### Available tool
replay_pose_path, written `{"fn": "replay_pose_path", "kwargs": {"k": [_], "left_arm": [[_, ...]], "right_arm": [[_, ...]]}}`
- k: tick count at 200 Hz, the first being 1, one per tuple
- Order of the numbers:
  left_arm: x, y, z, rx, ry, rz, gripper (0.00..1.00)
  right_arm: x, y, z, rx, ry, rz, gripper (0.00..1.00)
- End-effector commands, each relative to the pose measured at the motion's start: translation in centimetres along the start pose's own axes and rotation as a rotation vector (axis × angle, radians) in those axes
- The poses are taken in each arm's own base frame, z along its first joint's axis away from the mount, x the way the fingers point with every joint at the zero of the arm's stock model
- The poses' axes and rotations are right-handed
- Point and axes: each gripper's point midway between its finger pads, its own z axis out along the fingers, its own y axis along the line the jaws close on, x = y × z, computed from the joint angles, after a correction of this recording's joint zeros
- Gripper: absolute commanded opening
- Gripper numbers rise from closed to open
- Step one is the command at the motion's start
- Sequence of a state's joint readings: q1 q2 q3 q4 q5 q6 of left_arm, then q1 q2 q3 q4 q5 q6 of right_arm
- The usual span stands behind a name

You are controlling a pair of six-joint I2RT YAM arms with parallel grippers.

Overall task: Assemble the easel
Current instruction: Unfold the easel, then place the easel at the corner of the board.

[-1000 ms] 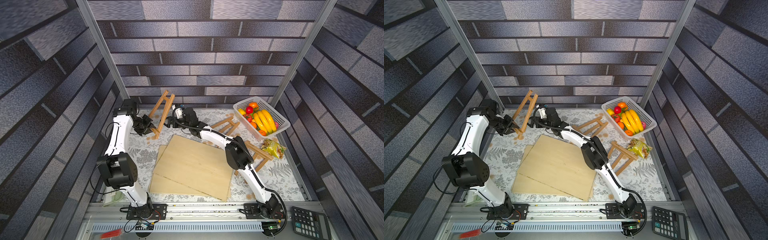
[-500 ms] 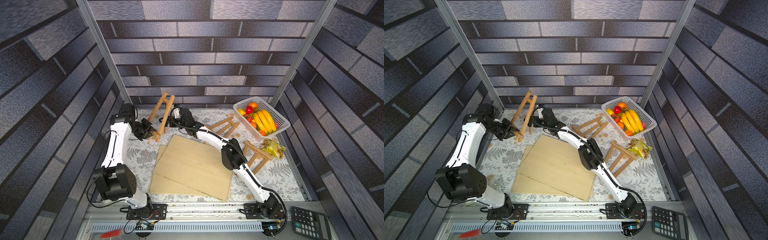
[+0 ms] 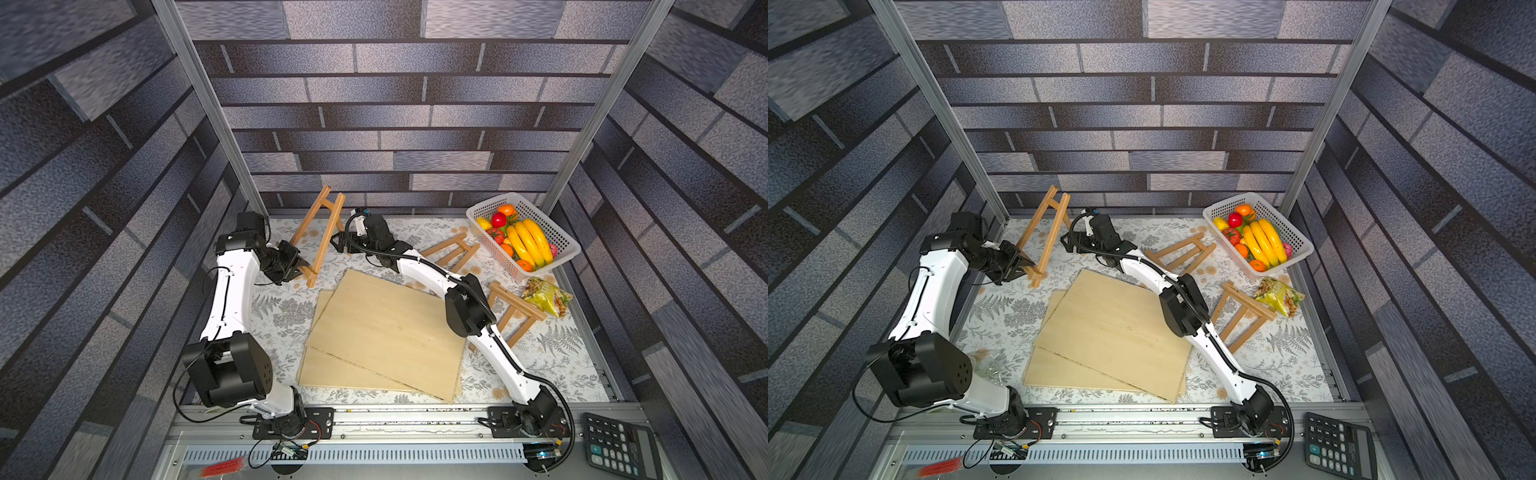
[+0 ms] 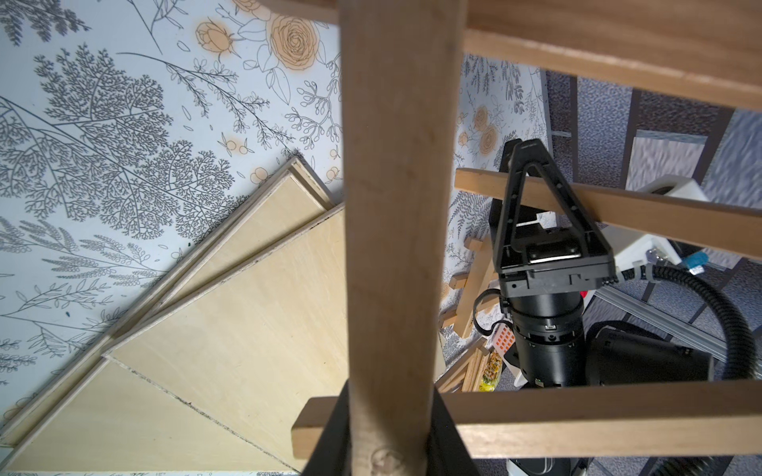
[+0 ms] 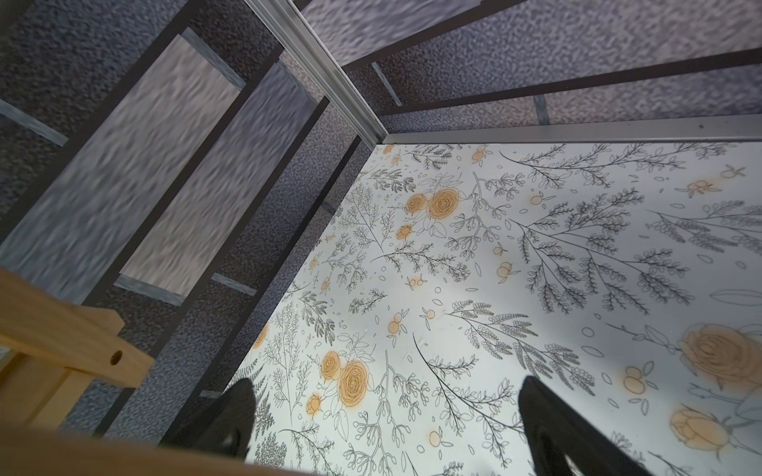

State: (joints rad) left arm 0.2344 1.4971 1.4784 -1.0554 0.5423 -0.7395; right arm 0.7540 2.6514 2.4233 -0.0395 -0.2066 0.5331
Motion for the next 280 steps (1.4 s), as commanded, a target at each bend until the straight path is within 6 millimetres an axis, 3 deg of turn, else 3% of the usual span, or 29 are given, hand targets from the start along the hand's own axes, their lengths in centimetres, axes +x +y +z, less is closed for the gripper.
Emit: {"fn": "replay_pose_path", "kwargs": {"k": [1,41,86,142,194,255,280], "left_arm": [[0.9,0.5,-1.4,0.016,-0.015,0.043,0.0],[0.3,2.2,-0.7,0.001,-0.034,0.003,0.0],[-2.5,2.8,1.3,0.02,-0.103,-0.065,0.0],[-6.0,0.8,2.5,-0.02,-0.15,-0.011,0.0],[-9.9,-1.6,6.1,0.057,-0.203,0.045,0.0],[-15.0,-6.2,8.3,0.317,-0.372,0.116,0.0],[-16.0,-5.7,10.4,0.369,-0.39,0.097,0.0]], "right_arm": [[-1.1,-5.3,0.5,0.058,-0.04,0.031,1.0],[-0.9,-5.7,0.8,0.01,-0.036,0.018,1.0],[-0.5,-4.2,1.2,-0.107,-0.026,0.064,1.0],[-1.6,0.5,0.4,-0.301,-0.047,0.159,1.0],[-2.1,2.7,-3.1,-0.361,-0.053,0.235,1.0],[0.4,2.9,-8.5,-0.312,0.033,0.208,1.0],[1.0,2.3,-10.3,-0.287,0.057,0.209,1.0]]}}
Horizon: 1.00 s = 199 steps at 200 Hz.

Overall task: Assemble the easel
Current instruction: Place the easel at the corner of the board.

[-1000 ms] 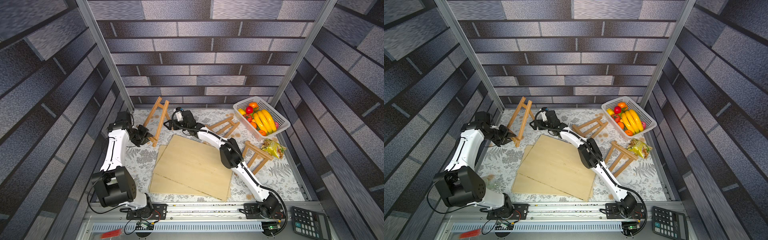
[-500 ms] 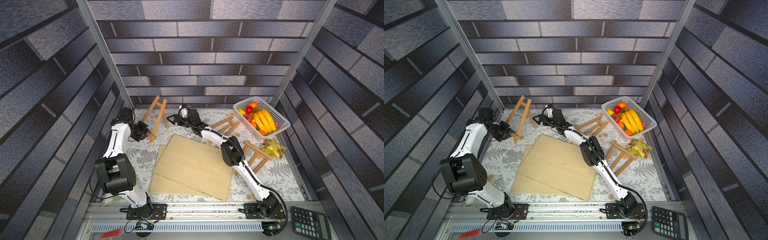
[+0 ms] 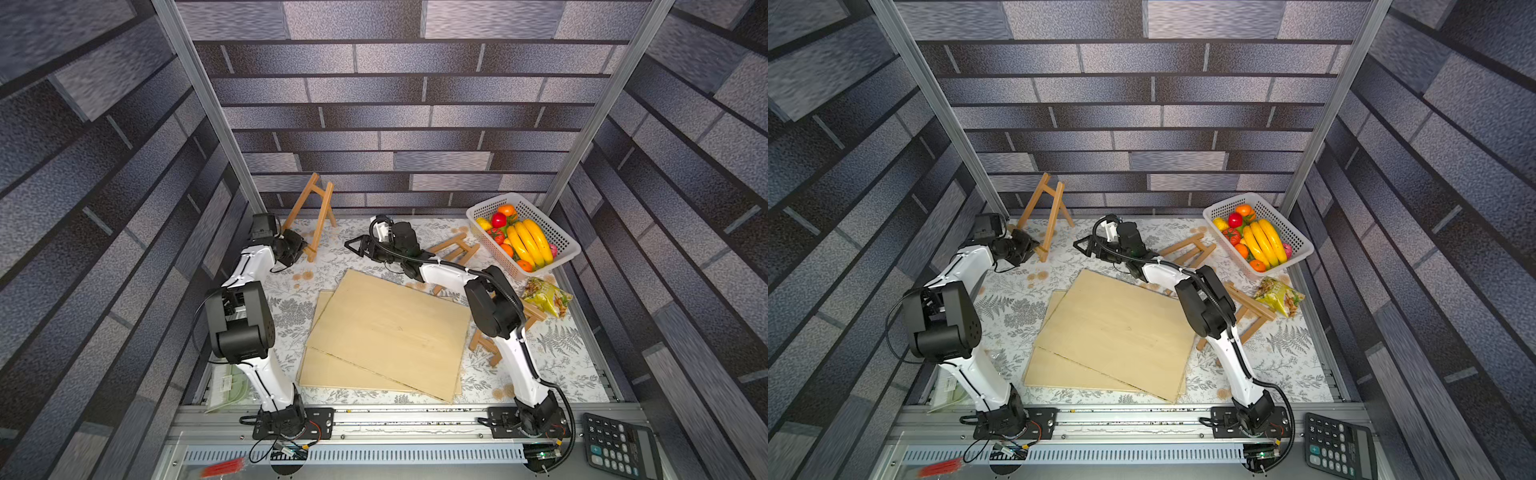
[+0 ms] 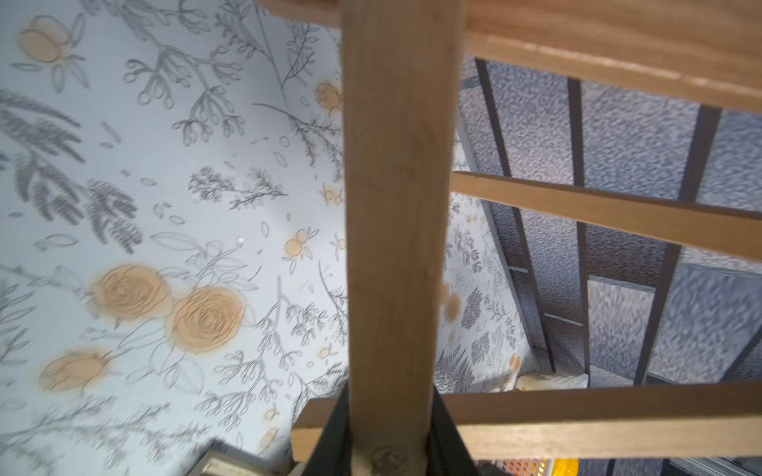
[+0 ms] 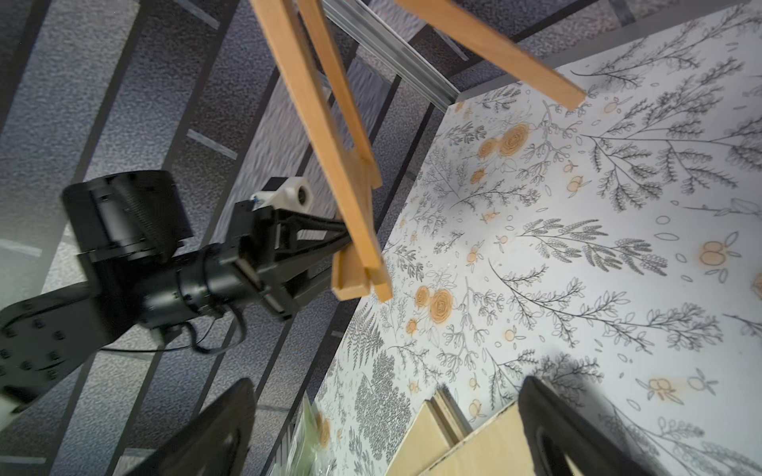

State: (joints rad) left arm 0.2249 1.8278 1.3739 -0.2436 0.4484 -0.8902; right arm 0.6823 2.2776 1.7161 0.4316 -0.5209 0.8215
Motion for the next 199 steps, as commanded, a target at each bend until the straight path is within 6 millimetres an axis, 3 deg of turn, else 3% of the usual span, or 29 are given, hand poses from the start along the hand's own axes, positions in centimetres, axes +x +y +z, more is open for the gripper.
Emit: {"fn": "replay_pose_path", "kwargs": {"k": [1,28,52,79,111,150,154,164,179,199], "left_arm": [[-2.3,-3.4,0.9,0.197,-0.102,0.039,0.0],[-2.4,-0.7,2.6,0.205,-0.159,-0.023,0.0],[-1.1,1.9,3.6,0.161,-0.191,-0.076,0.0],[0.1,4.1,3.4,0.115,-0.248,-0.128,0.0],[0.6,5.8,3.1,0.09,-0.252,-0.166,0.0],[2.6,7.3,3.3,0.076,-0.228,-0.217,0.0],[2.7,7.4,3.2,0.074,-0.23,-0.222,0.0],[3.0,7.8,3.1,0.074,-0.232,-0.231,0.0],[3.2,8.4,2.8,0.072,-0.233,-0.243,0.24],[3.6,9.2,2.6,0.055,-0.217,-0.25,0.44]], "right_arm": [[-0.1,0.8,-1.9,-0.01,0.006,-0.04,1.0],[-0.4,0.7,-3.8,0.022,0.014,-0.061,1.0],[-0.9,0.4,-5.1,0.038,0.007,-0.062,1.0],[-0.7,0.5,-5.8,0.044,0.008,-0.062,1.0],[0.2,0.3,-6.5,0.055,0.018,-0.056,1.0],[1.3,-0.6,-6.9,0.074,0.035,-0.041,1.0],[0.6,0.8,-7.5,0.058,0.018,-0.058,1.0],[0.5,1.0,-7.7,0.057,0.015,-0.063,1.0],[0.7,1.0,-7.8,0.057,0.019,-0.063,1.0],[0.8,1.1,-8.0,0.059,0.016,-0.065,1.0]]}}
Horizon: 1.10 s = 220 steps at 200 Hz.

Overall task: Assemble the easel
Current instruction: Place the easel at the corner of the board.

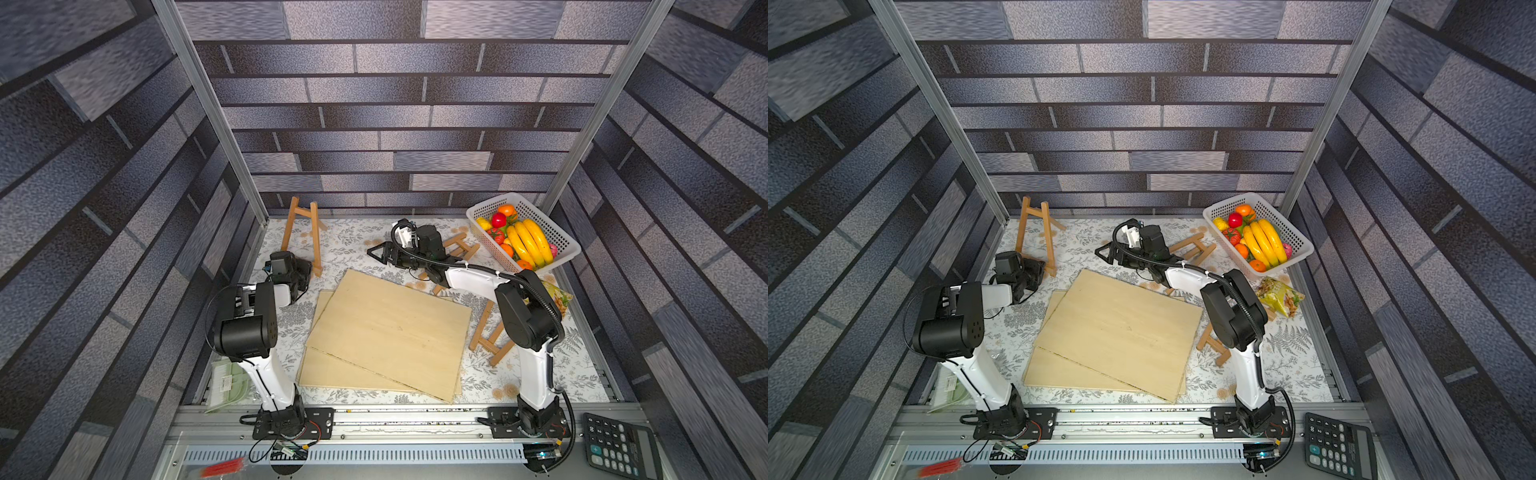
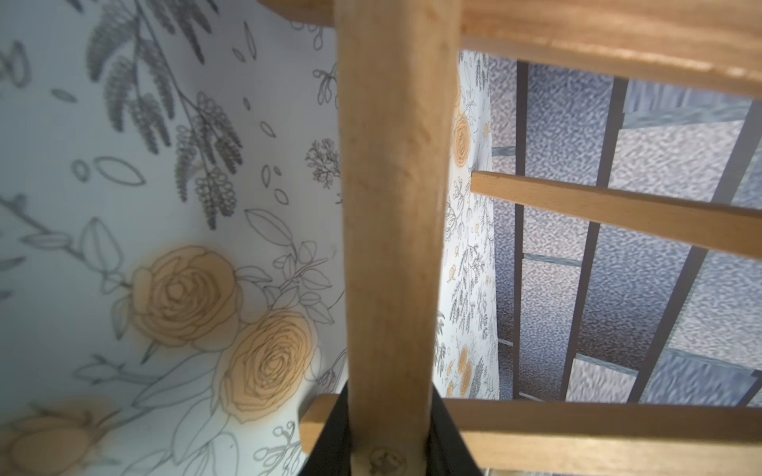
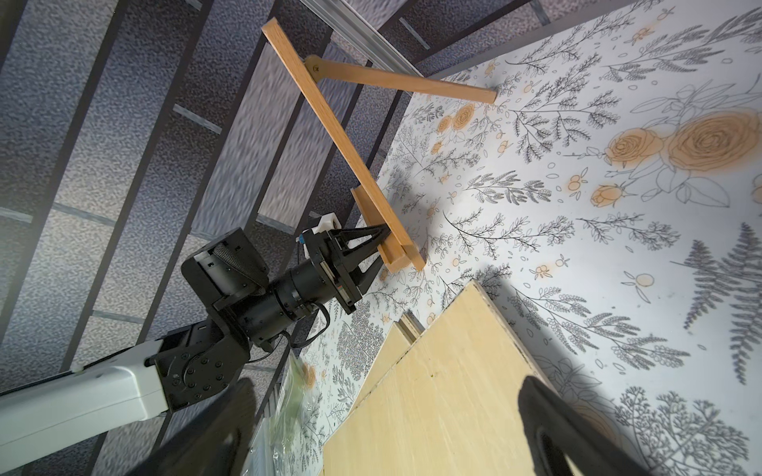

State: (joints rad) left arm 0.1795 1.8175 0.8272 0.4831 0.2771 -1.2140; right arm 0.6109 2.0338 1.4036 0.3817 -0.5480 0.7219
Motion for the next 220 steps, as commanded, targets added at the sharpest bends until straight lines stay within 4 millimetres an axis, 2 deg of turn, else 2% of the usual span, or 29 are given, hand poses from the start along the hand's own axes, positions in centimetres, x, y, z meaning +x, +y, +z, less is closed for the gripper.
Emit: {"fn": "replay_pose_path", "kwargs": {"k": [1,26,31,34,37,60,82,106,119,130,139,151,172,201,220], "left_arm": [[-0.4,1.0,-0.9,-0.025,-0.019,-0.019,0.46],[-0.1,1.5,-1.1,-0.035,-0.013,-0.02,0.78],[-0.1,1.6,-1.2,-0.034,-0.013,-0.02,0.86],[-0.1,1.6,-1.2,-0.033,-0.013,-0.019,0.97],[-0.1,1.5,-1.2,-0.032,-0.013,-0.017,1.0],[0.0,0.8,-1.6,-0.01,-0.007,0.004,1.0],[0.1,-0.9,-2.8,0.024,0.006,0.052,1.0],[0.8,-3.2,-6.0,0.021,0.03,0.177,1.0],[1.8,-4.2,-8.0,0.003,0.068,0.276,1.0],[2.9,-4.3,-9.8,-0.057,0.112,0.367,1.0],[4.1,-3.5,-11.3,-0.133,0.161,0.434,1.0],[5.6,-2.6,-13.1,-0.224,0.218,0.525,1.0],[8.9,-0.5,-15.3,-0.34,0.349,0.644,1.0],[12.5,2.4,-16.5,-0.416,0.512,0.752,1.0],[13.4,3.4,-16.7,-0.435,0.566,0.778,1.0]], "right_arm": [[-0.5,2.2,-1.1,-0.031,-0.017,-0.046,1.0],[-0.1,2.1,-1.4,-0.027,-0.015,-0.046,1.0],[-0.1,2.1,-1.5,-0.026,-0.014,-0.045,1.0],[0.0,2.1,-1.5,-0.027,-0.015,-0.045,1.0],[0.0,2.1,-1.6,-0.027,-0.015,-0.046,1.0],[0.2,2.1,-1.8,-0.02,-0.013,-0.046,1.0],[-0.1,2.1,-2.3,0.012,-0.02,-0.043,1.0],[-0.5,2.1,-3.4,0.117,0.01,-0.026,1.0],[-0.6,1.9,-4.9,0.23,0.048,-0.012,1.0],[-0.4,2.1,-6.3,0.299,0.095,-0.012,1.0],[-0.2,2.5,-7.8,0.355,0.123,-0.01,1.0],[0.7,2.7,-9.5,0.405,0.157,0.014,1.0],[4.4,1.9,-13.2,0.502,0.271,0.134,1.0],[9.6,0.4,-18.2,0.607,0.354,0.275,1.0],[12.0,-0.5,-20.8,0.651,0.369,0.343,1.0]]}}
